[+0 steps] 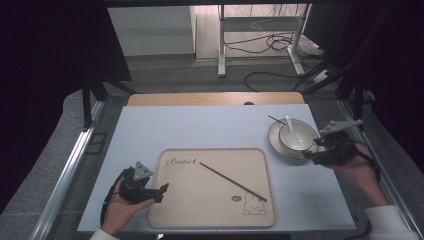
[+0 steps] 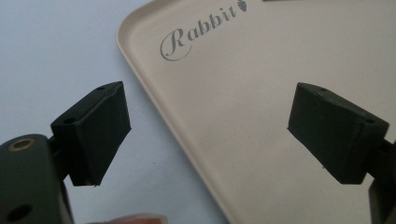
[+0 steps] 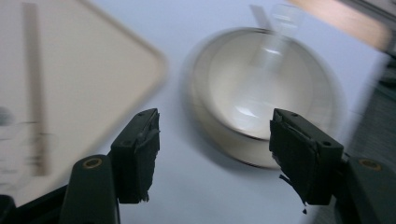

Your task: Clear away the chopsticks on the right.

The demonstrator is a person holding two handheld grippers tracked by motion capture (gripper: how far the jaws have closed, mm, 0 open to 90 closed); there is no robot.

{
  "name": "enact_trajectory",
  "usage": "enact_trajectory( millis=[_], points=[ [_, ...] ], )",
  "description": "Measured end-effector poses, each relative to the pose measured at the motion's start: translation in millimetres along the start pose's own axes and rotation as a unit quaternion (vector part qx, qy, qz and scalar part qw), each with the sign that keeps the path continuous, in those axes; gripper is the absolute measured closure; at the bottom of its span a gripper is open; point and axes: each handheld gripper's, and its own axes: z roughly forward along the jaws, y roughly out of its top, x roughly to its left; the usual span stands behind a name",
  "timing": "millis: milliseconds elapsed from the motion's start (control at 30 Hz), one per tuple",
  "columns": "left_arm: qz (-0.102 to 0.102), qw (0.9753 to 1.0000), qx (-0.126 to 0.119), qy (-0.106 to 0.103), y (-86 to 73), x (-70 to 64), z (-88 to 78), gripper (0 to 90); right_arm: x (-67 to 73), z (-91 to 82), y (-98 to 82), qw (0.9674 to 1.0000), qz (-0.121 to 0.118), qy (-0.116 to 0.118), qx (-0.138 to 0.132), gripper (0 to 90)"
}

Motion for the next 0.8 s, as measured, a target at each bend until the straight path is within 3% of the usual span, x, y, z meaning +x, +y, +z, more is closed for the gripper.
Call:
enact_trajectory(
  millis=[33,167,267,333,367,400,800],
  points=[
    [0.000,1.0000,0.000,-0.001,0.2,0.0,0.4,13.1,-24.0,-1.8,-3.4,0.9997,0.016,-0.021,0.004,33.8],
    [-0.003,1.0000,0.000,-0.001,0.3,-0.1,1.2,13.1,-62.2,3.5,-9.1,0.9987,0.039,-0.025,0.021,39.1],
    [-0.004,1.0000,0.001,0.000,0.1,0.0,1.4,13.1,-82.2,16.0,-12.0,0.9974,0.042,-0.022,0.054,42.9],
    [-0.005,1.0000,0.001,0.000,-0.2,0.6,1.8,13.1,-91.7,27.8,-13.5,0.9959,0.033,-0.021,0.081,45.5],
    [-0.005,1.0000,0.001,0.000,-0.2,0.6,1.8,13.1,-91.7,27.8,-13.5,0.9959,0.033,-0.021,0.081,45.5],
    [-0.005,1.0000,0.002,0.001,-0.5,1.1,1.9,13.1,-98.7,38.2,-15.0,0.9940,0.030,-0.022,0.103,47.2],
    [-0.007,1.0000,0.005,0.001,-1.8,3.9,3.4,13.3,-120.6,82.0,-26.2,0.9857,0.030,0.005,0.166,59.4]
  ],
)
